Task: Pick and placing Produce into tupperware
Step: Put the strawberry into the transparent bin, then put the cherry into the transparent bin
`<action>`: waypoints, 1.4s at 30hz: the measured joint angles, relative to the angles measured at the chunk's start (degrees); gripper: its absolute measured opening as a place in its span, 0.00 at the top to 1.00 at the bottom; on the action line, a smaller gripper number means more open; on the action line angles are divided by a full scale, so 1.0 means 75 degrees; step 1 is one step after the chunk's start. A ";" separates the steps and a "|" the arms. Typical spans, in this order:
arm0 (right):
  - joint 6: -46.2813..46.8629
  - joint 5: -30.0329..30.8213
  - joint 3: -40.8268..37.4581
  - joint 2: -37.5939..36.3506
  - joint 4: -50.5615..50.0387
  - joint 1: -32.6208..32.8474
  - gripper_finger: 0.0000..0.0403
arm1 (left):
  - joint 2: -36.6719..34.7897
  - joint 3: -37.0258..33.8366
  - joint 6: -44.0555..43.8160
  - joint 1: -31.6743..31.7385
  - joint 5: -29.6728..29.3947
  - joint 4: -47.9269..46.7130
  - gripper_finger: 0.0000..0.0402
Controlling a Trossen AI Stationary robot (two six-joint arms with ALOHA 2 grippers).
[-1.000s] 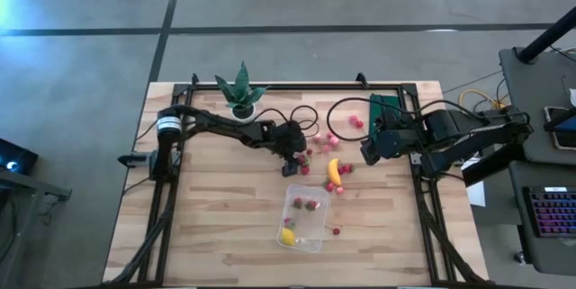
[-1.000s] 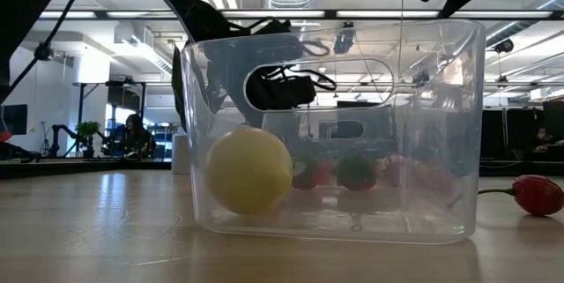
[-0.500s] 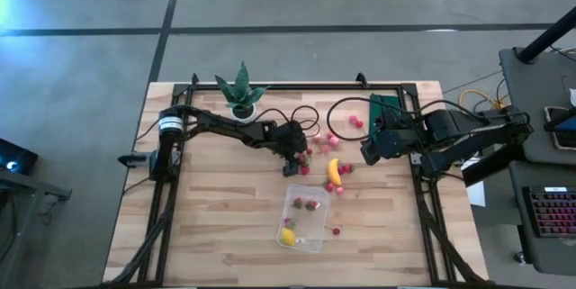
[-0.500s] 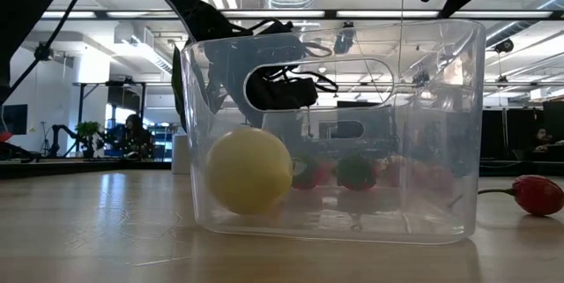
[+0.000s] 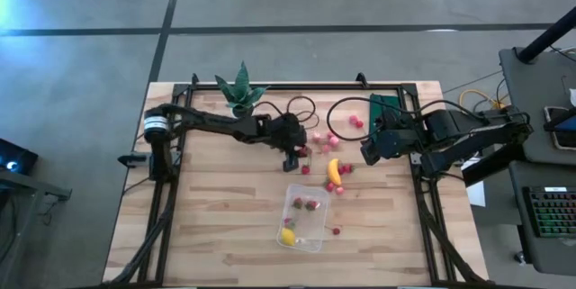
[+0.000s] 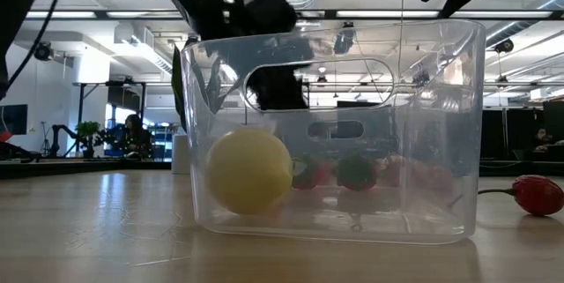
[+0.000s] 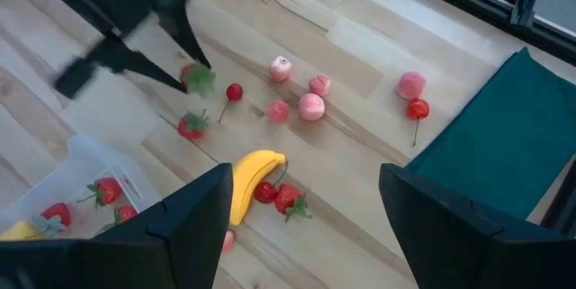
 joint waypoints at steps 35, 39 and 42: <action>0.0425 -0.0877 0.0000 0.0002 0.0015 0.0000 0.33 | -0.0984 0.0173 -0.3542 -0.1715 0.1800 -0.0589 0.36; 0.0420 -0.0822 0.0000 0.0000 0.0015 0.0000 0.33 | -0.1011 0.0400 -0.3539 -0.1255 0.1138 -0.1079 0.36; 0.0261 -0.0812 0.0001 0.0002 0.0018 0.0000 0.33 | -0.1011 0.0437 -0.3511 -0.1008 0.1169 -0.1063 0.36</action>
